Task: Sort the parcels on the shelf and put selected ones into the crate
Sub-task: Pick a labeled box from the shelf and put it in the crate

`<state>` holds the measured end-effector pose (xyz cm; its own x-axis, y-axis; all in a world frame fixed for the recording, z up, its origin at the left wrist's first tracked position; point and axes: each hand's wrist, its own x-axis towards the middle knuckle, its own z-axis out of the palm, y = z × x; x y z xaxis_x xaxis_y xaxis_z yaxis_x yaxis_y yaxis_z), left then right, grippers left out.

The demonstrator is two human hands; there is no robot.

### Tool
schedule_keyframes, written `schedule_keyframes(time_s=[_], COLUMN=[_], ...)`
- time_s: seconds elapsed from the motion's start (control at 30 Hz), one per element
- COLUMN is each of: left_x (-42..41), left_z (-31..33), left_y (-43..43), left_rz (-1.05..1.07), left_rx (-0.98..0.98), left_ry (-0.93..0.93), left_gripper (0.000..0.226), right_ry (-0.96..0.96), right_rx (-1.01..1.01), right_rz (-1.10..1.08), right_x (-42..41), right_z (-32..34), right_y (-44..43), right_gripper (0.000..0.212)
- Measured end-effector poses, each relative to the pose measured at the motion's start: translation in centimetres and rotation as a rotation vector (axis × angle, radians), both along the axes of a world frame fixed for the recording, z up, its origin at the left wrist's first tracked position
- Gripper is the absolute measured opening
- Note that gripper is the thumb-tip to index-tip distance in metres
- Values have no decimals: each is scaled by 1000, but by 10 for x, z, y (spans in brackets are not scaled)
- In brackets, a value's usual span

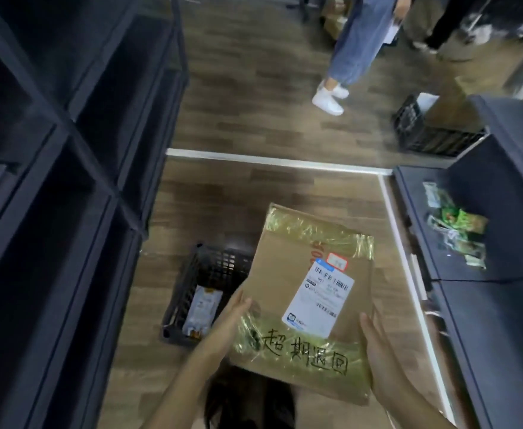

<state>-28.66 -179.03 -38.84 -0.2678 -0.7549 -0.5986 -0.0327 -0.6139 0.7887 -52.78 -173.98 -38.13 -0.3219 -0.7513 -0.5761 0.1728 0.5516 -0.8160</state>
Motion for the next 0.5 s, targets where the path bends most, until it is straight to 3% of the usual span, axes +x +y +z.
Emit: schedule_keyframes(time_s=[0.23,0.5], left_x=[-15,-26], left_z=[-134,-240], left_y=[-21,-36], left_rz=[61,17], left_rx=[107,166], left_ry=[-55,-100], left_gripper=[41,48], right_ry=[11,32], right_rx=[131,300], right_rz=[68,290], right_x=[-17,-36], right_z=[-122,-237], right_y=[-36,-52], right_gripper=[36,50])
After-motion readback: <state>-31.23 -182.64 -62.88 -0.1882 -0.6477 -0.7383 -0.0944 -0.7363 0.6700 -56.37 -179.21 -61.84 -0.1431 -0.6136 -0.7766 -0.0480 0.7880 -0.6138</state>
